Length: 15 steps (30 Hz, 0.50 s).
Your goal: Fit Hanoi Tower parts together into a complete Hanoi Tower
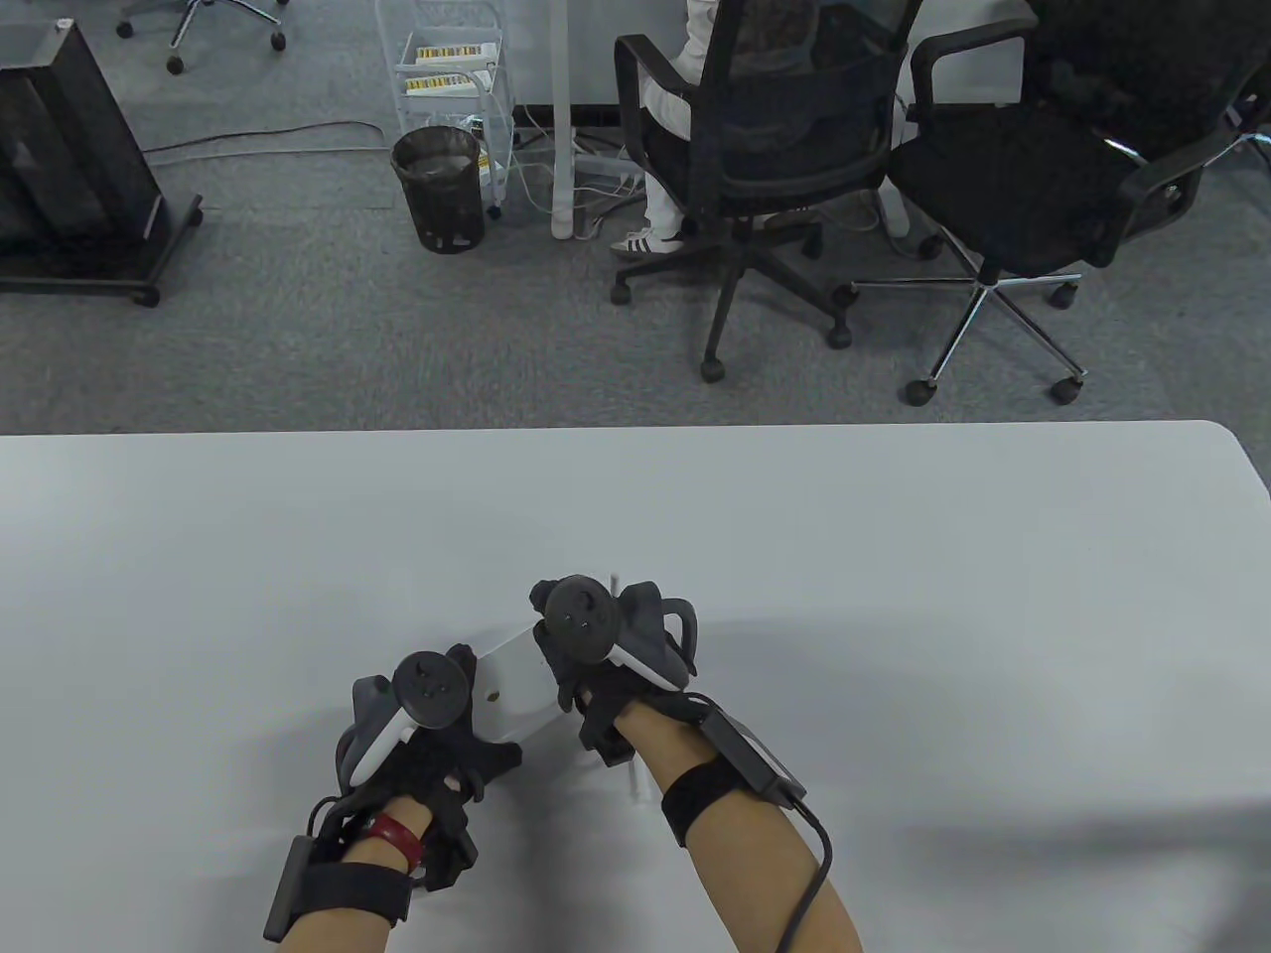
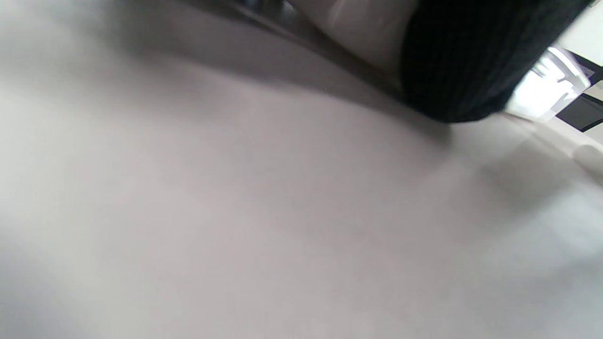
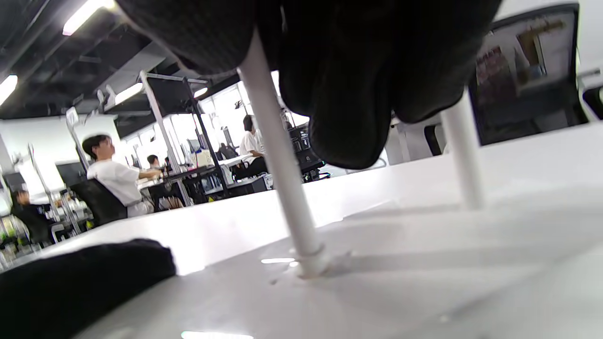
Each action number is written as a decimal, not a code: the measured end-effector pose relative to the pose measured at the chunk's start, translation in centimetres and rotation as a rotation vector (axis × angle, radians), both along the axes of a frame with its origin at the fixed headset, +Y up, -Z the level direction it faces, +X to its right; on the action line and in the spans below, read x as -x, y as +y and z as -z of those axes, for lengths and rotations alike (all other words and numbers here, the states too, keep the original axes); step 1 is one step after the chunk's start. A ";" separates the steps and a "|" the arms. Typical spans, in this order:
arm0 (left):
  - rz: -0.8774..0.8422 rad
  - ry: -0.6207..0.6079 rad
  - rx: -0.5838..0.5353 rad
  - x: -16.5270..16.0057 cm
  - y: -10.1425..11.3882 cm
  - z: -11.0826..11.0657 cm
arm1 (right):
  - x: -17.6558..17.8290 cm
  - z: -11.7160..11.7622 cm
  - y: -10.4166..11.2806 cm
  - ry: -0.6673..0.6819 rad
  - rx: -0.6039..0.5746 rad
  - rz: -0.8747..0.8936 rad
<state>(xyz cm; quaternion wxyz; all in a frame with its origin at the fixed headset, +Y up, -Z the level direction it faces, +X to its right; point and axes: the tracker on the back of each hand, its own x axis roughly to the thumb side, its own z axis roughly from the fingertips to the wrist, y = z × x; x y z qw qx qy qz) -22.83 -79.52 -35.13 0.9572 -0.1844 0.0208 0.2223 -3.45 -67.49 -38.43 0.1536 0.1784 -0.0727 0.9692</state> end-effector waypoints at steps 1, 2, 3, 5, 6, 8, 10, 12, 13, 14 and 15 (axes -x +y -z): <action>0.000 0.000 0.000 0.0 0.0 0.0 | 0.1 -0.1 0.1 -0.003 -0.012 -0.029; 0.000 0.000 0.000 0.0 0.0 0.0 | 0.3 -0.1 0.2 -0.010 -0.020 -0.063; 0.000 0.000 0.000 0.0 0.0 0.0 | 0.4 -0.1 0.3 -0.019 -0.029 -0.084; 0.000 0.000 0.000 0.0 0.0 0.0 | 0.5 -0.1 0.4 -0.029 -0.039 -0.109; 0.000 0.000 0.000 0.0 0.0 0.0 | 0.6 -0.1 0.6 -0.039 -0.041 -0.123; 0.000 0.000 0.000 0.0 0.0 0.0 | 0.8 -0.1 0.7 -0.043 -0.049 -0.142; 0.000 0.000 0.000 0.0 0.0 0.0 | 1.1 -0.2 0.9 -0.036 -0.061 -0.161; 0.000 0.000 0.000 0.0 0.0 0.0 | 1.5 -0.2 1.0 -0.042 -0.070 -0.186; 0.000 0.000 0.000 0.0 -0.1 0.0 | 1.6 -0.2 1.0 -0.046 -0.072 -0.201; 0.000 0.000 0.000 0.0 0.0 0.0 | 1.7 -0.1 1.0 -0.046 -0.079 -0.209; 0.000 0.000 0.000 0.0 0.0 0.0 | 1.7 -0.1 1.1 -0.048 -0.085 -0.221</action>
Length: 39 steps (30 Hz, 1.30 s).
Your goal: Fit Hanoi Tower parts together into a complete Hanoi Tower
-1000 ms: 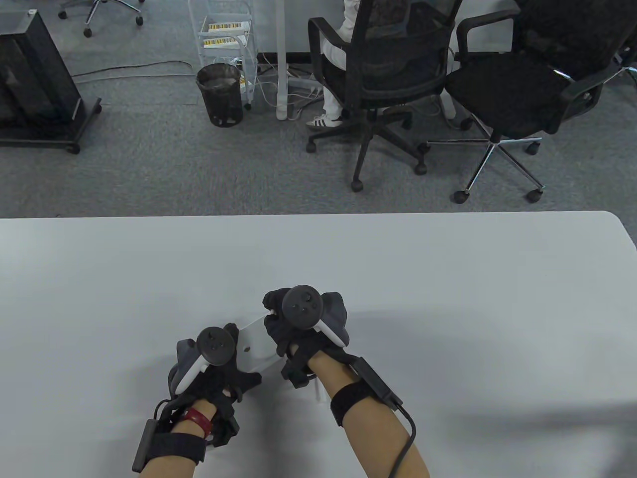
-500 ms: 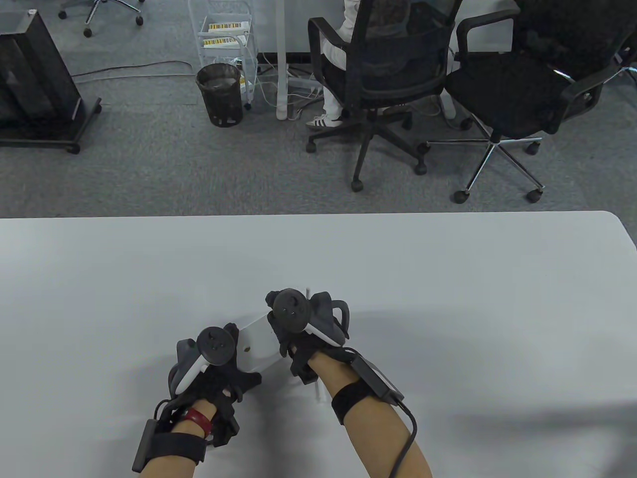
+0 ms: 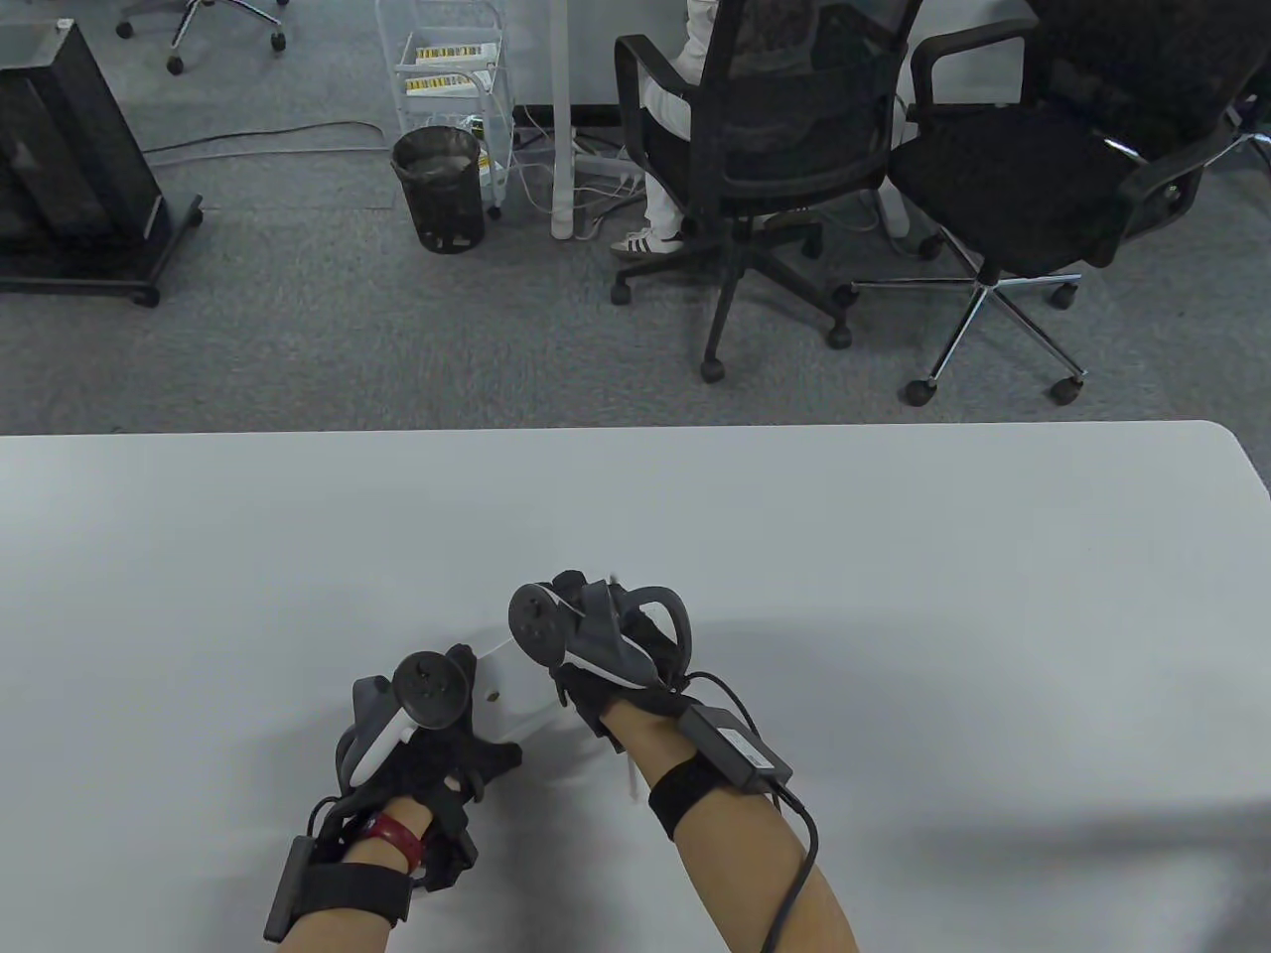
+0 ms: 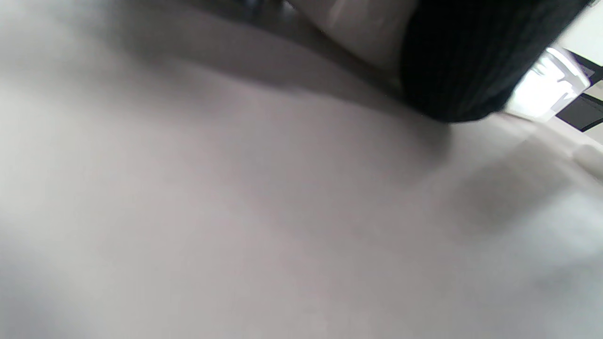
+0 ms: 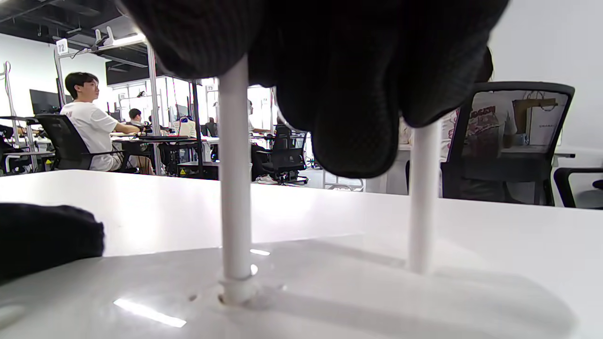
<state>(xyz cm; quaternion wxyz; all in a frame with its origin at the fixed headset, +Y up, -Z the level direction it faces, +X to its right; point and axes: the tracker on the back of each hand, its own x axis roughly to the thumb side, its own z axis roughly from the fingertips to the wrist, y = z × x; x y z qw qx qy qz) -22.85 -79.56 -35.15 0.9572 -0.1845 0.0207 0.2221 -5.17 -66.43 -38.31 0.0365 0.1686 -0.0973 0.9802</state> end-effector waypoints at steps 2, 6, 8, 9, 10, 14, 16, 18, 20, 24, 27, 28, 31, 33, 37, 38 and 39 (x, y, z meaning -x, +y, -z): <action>0.000 0.000 0.000 0.0 0.0 0.0 | 0.1 0.0 0.1 -0.010 -0.009 -0.033; 0.000 0.000 0.000 0.0 0.0 0.0 | 0.5 0.1 0.2 -0.049 -0.032 -0.113; 0.000 0.000 0.000 0.0 0.0 0.0 | 0.7 0.2 0.3 -0.065 -0.032 -0.147; 0.000 0.000 0.000 0.0 0.0 0.0 | 0.7 0.3 0.4 -0.072 -0.027 -0.165; 0.000 0.000 0.000 0.0 0.0 0.0 | 0.7 0.4 0.5 -0.079 -0.025 -0.180; 0.000 0.000 0.000 0.0 -0.1 0.1 | 0.4 0.8 0.8 -0.101 0.009 -0.223; 0.000 0.000 0.000 0.0 -0.1 0.1 | 0.2 1.0 0.8 -0.123 0.024 -0.252; -0.001 0.001 0.000 0.0 -0.1 0.1 | 0.0 1.1 0.9 -0.123 0.030 -0.258; -0.001 0.001 0.001 0.0 -0.1 0.1 | 0.0 1.2 0.9 -0.131 0.062 -0.286; -0.001 0.001 0.001 0.0 -0.1 0.1 | 0.4 0.9 1.0 -0.148 0.111 -0.375; -0.001 0.001 0.001 0.0 -0.1 0.1 | 1.0 0.8 1.3 -0.165 0.102 -0.388; -0.001 0.001 0.001 0.0 -0.1 0.1 | 1.3 0.8 1.3 -0.162 0.086 -0.396; -0.001 0.001 0.000 0.0 -0.1 0.1 | 1.9 0.9 1.3 -0.121 0.055 -0.397; -0.001 0.001 0.000 0.0 -0.2 0.1 | 2.0 0.9 1.2 -0.089 0.039 -0.383; -0.001 0.001 0.001 0.0 -0.2 0.1 | 2.2 0.7 0.9 -0.089 -0.002 -0.349; -0.001 0.001 0.001 0.0 -0.2 0.1 | 2.0 0.7 0.8 -0.085 0.008 -0.329; 0.000 0.001 0.001 0.0 -0.2 0.1 | 1.7 0.7 0.7 -0.079 0.017 -0.299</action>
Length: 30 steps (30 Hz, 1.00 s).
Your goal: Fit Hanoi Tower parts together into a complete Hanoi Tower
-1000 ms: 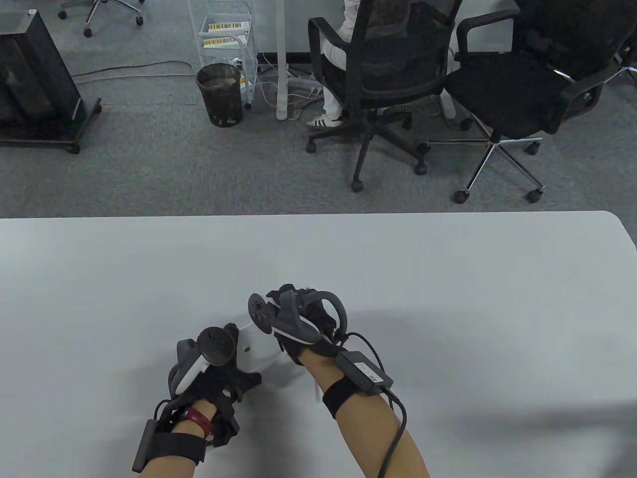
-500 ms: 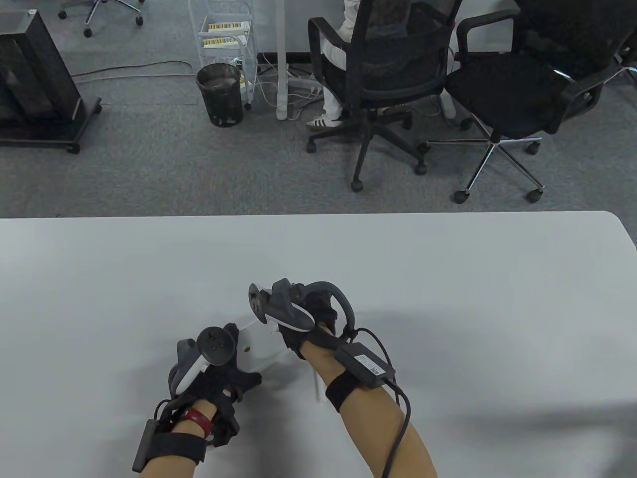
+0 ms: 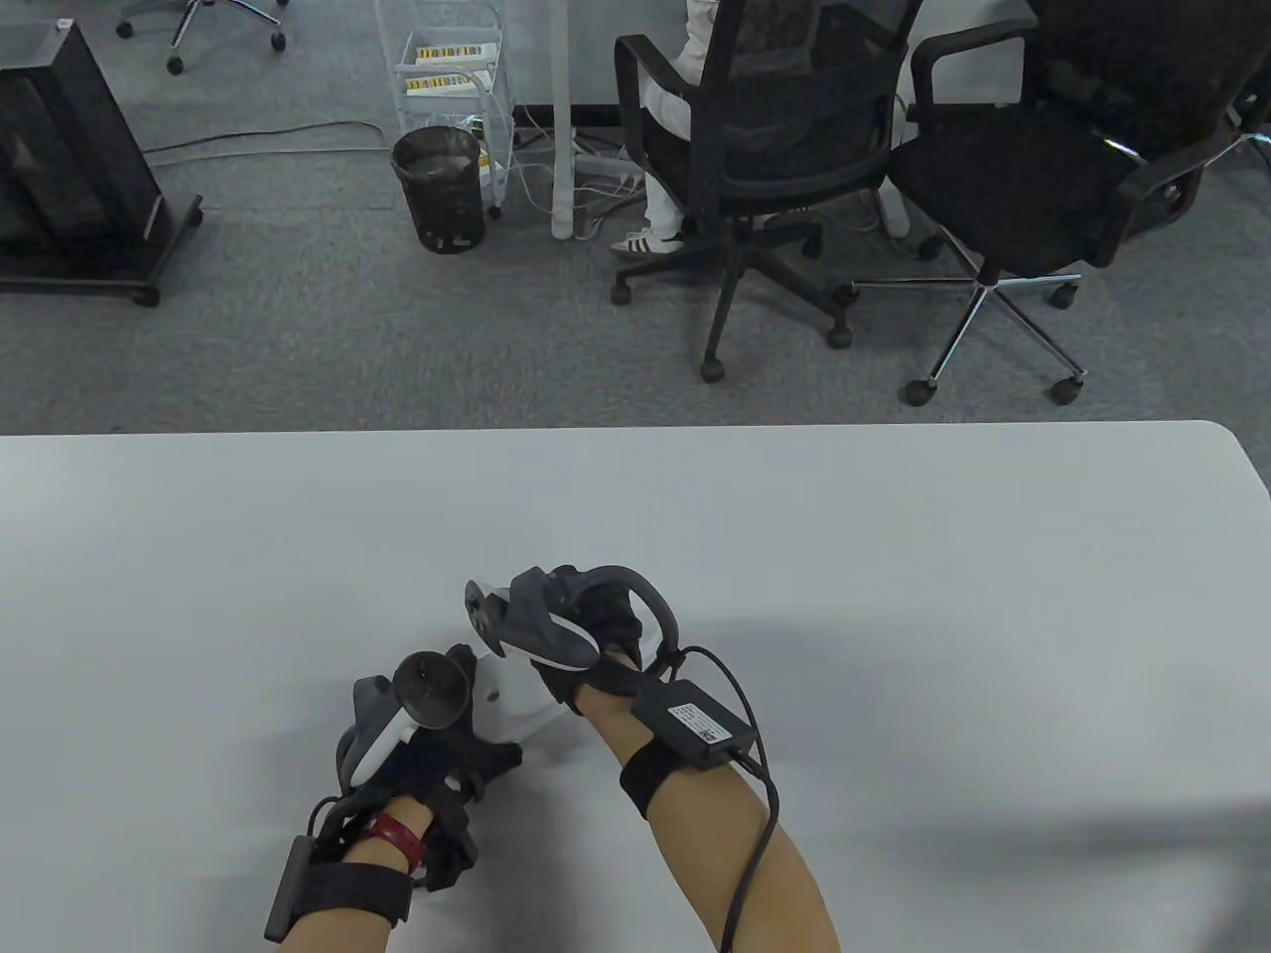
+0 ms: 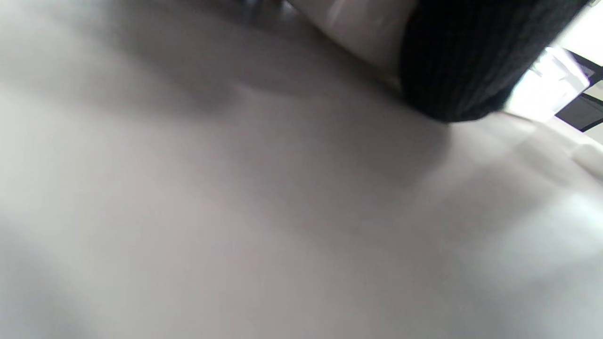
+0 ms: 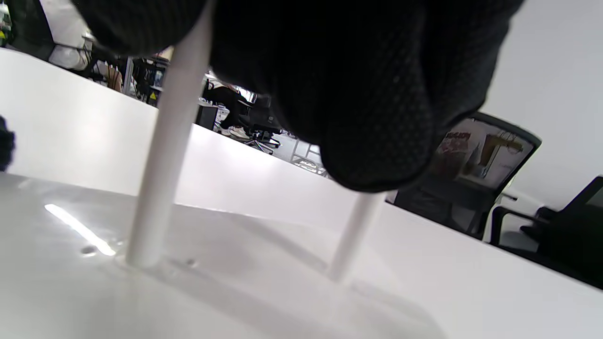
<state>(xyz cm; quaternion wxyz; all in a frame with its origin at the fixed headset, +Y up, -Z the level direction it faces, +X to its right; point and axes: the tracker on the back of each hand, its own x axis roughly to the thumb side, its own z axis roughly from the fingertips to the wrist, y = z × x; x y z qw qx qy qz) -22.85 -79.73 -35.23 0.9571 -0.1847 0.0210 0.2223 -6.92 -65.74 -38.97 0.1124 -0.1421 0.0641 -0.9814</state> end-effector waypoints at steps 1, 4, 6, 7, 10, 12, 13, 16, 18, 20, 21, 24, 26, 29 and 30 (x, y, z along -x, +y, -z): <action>0.000 0.000 0.000 0.0 0.0 0.0 | -0.3 -0.2 -0.1 0.001 -0.003 0.009; -0.001 0.000 0.000 0.0 0.0 0.0 | -1.0 -0.8 0.0 0.022 0.007 0.018; 0.000 0.000 0.000 0.0 0.0 0.0 | -1.6 -1.3 0.2 0.019 0.035 0.065; -0.001 0.000 0.001 0.1 -0.1 0.1 | -1.9 -1.8 0.6 0.040 0.010 0.122; -0.001 0.000 0.001 0.0 -0.1 0.1 | -2.3 -2.2 1.1 0.056 -0.026 0.174; -0.001 0.000 0.001 0.0 -0.1 0.1 | -2.8 -2.4 1.3 0.045 -0.030 0.180; -0.001 0.000 0.001 0.1 -0.1 0.1 | -3.1 -2.5 1.5 0.035 -0.025 0.179; 0.000 -0.001 0.000 0.1 -0.1 0.1 | -4.2 -2.4 1.2 -0.021 0.006 0.204; 0.000 -0.001 0.000 0.1 -0.1 0.1 | -4.9 -2.2 0.4 -0.076 0.038 0.196; 0.000 -0.002 0.001 0.1 -0.1 0.1 | -5.6 -2.1 -0.4 -0.105 0.088 0.181; 0.000 -0.002 0.001 0.1 -0.2 0.1 | -5.9 -2.1 -0.9 -0.126 0.108 0.192; 0.000 -0.003 0.002 0.1 -0.2 0.1 | -6.3 -2.2 -2.7 -0.165 0.157 0.156; -0.001 -0.004 0.002 0.1 -0.2 0.1 | -6.4 -2.3 -4.0 -0.174 0.171 0.108; -0.001 -0.004 0.003 0.2 -0.2 0.1 | -6.4 -2.3 -5.5 -0.190 0.188 0.060; -0.001 -0.004 0.003 0.2 -0.2 0.1 | -6.4 -2.3 -6.1 -0.199 0.200 0.056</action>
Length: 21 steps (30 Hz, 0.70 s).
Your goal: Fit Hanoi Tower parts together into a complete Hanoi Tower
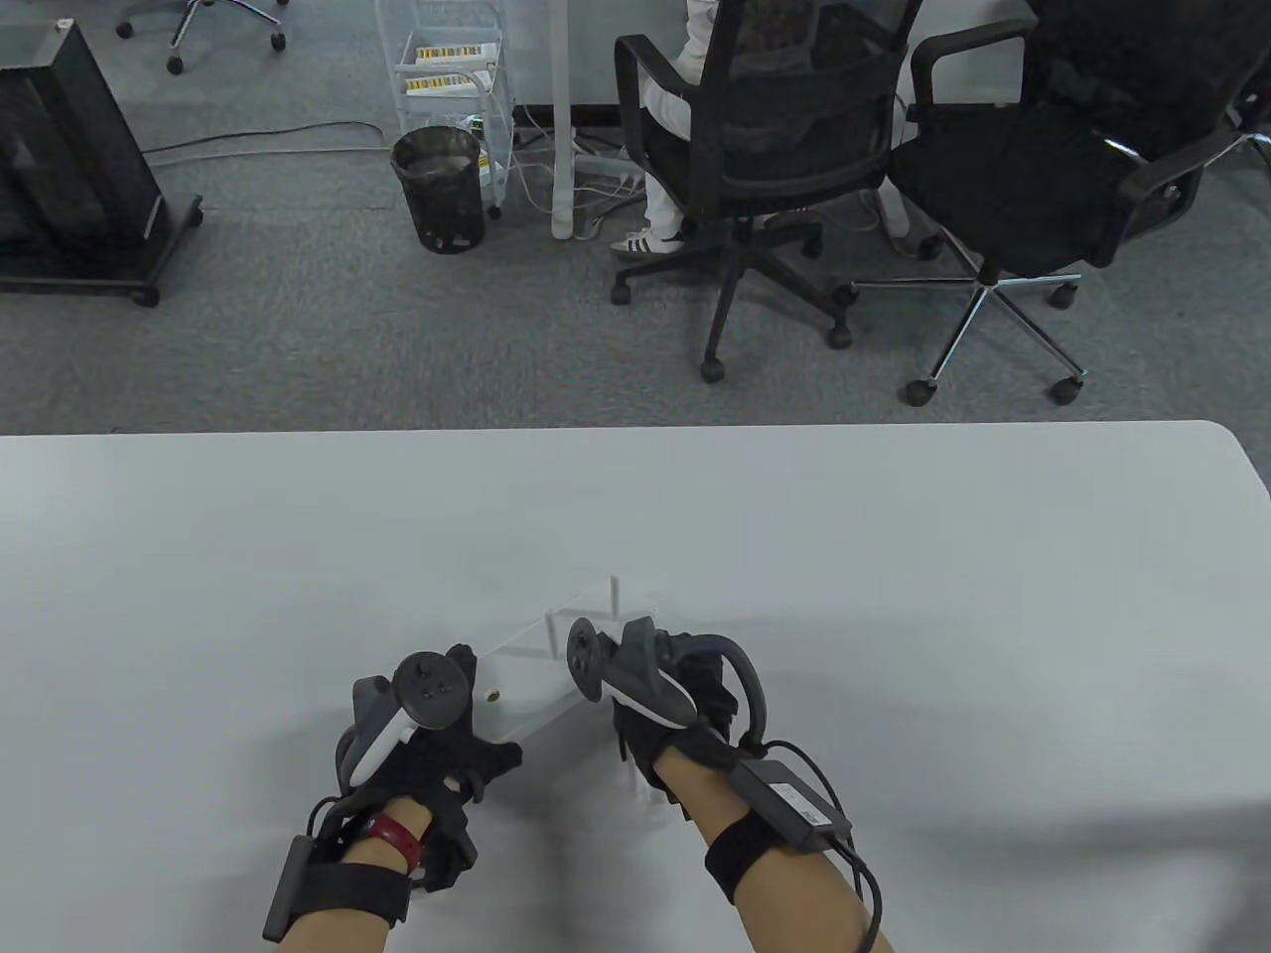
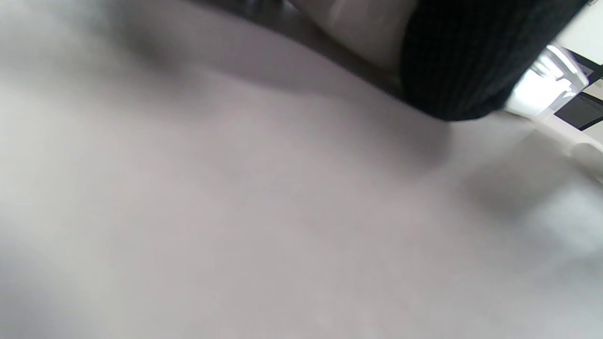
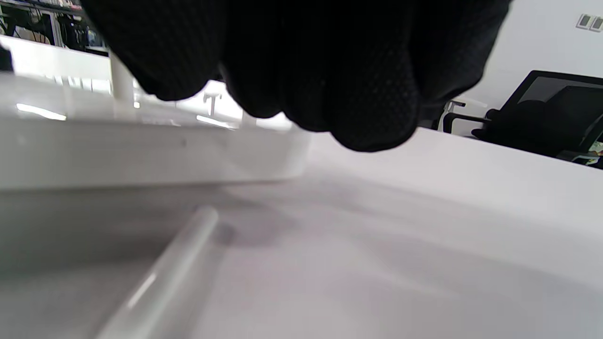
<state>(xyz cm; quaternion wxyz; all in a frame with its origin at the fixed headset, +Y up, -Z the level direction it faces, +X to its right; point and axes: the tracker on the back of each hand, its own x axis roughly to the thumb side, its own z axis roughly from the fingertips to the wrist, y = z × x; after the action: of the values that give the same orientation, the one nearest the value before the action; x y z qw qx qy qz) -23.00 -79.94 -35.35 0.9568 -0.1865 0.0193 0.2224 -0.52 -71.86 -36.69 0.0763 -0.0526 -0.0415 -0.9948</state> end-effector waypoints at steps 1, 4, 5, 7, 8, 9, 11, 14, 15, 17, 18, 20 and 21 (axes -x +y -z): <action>0.001 0.000 0.000 0.0 0.0 0.0 | 0.0 0.0 -0.3 -0.008 0.009 -0.002; 0.000 0.000 0.000 0.0 0.0 0.0 | 0.1 0.3 -1.5 -0.034 0.047 -0.022; 0.000 0.000 0.000 0.0 0.0 0.0 | 0.1 0.4 -1.9 -0.046 0.060 -0.023; 0.000 0.000 0.001 0.0 0.0 0.0 | 0.2 0.4 -2.3 -0.062 0.079 -0.023; 0.001 -0.001 0.001 0.0 0.0 0.0 | 0.3 0.4 -2.5 -0.068 0.081 -0.026; 0.001 -0.001 0.002 0.0 0.0 0.0 | 0.4 0.5 -2.7 -0.071 0.083 -0.029; 0.001 -0.001 0.003 0.1 0.0 0.0 | 0.7 0.6 -3.0 -0.085 0.103 -0.059; 0.002 -0.001 0.003 0.0 0.0 0.0 | 0.9 0.9 -3.7 -0.101 0.117 -0.097; 0.001 -0.001 0.002 0.1 -0.1 0.0 | 0.9 1.1 -4.0 -0.102 0.132 -0.108; 0.001 -0.002 0.003 0.1 -0.1 0.1 | 1.0 1.2 -4.3 -0.120 0.136 -0.109; 0.002 -0.001 0.003 0.0 -0.1 0.0 | 1.0 1.3 -4.2 -0.121 0.131 -0.115; 0.002 -0.001 0.003 0.0 -0.1 0.0 | 1.3 1.3 -4.2 -0.142 0.155 -0.125; 0.002 -0.002 0.003 0.0 -0.1 0.0 | 1.3 1.3 -4.2 -0.150 0.161 -0.128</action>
<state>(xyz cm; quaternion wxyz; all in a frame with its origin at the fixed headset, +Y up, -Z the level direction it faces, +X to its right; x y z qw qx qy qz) -23.01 -80.00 -35.38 0.9567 -0.1881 0.0190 0.2213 -1.84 -76.01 -38.02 0.1320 0.0190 -0.1302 -0.9825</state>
